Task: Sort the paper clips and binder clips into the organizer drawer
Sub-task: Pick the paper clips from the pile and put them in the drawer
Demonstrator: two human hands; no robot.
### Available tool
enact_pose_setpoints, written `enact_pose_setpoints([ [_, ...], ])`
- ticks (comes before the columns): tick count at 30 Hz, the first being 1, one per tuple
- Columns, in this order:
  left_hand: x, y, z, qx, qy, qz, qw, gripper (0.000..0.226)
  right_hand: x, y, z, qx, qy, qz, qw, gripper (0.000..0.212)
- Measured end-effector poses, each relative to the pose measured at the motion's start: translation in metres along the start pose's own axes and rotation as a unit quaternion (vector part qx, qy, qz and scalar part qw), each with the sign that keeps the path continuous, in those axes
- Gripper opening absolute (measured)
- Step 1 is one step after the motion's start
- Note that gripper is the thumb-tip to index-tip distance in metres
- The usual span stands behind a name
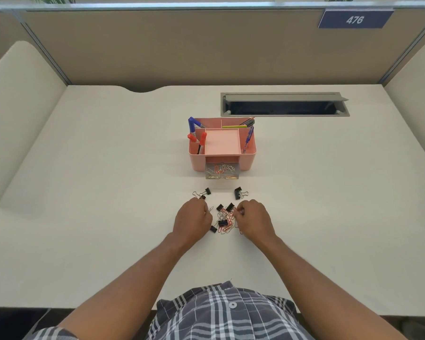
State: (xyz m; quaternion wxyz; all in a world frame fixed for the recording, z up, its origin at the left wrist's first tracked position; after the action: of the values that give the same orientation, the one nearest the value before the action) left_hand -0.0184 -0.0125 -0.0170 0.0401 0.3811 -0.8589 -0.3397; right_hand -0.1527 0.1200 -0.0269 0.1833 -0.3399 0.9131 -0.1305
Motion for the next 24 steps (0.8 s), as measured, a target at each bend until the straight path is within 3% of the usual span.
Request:
enact_pose_setpoints([
  [8,-0.006,-0.006,-0.006,-0.06,0.043,0.004,0.997,0.011,0.003,-0.009,0.001,-0.018,-0.024,-0.01,0.999,0.013],
  [17,-0.001,-0.001,-0.009,-0.105,0.058,0.013,0.993,0.01,0.003,0.01,-0.014,0.2,-0.035,0.045,0.978,0.012],
  [24,0.023,0.029,-0.033,-0.158,0.086,0.062,0.982,0.007,0.023,-0.009,-0.057,0.24,0.037,0.021,0.97,0.015],
])
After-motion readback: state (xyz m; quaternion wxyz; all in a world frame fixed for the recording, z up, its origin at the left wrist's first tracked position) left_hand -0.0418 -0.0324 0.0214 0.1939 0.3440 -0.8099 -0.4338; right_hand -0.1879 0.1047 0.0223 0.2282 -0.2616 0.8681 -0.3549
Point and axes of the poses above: each hand's wrist, its own x-axis towards the middle knuckle, its own z-axis out of the palm, y = z × x, the point moved 6 cm from there along x, towards the middle knuckle, and after that the axes turned 10 degrees about -x, right-handed, at the moved point
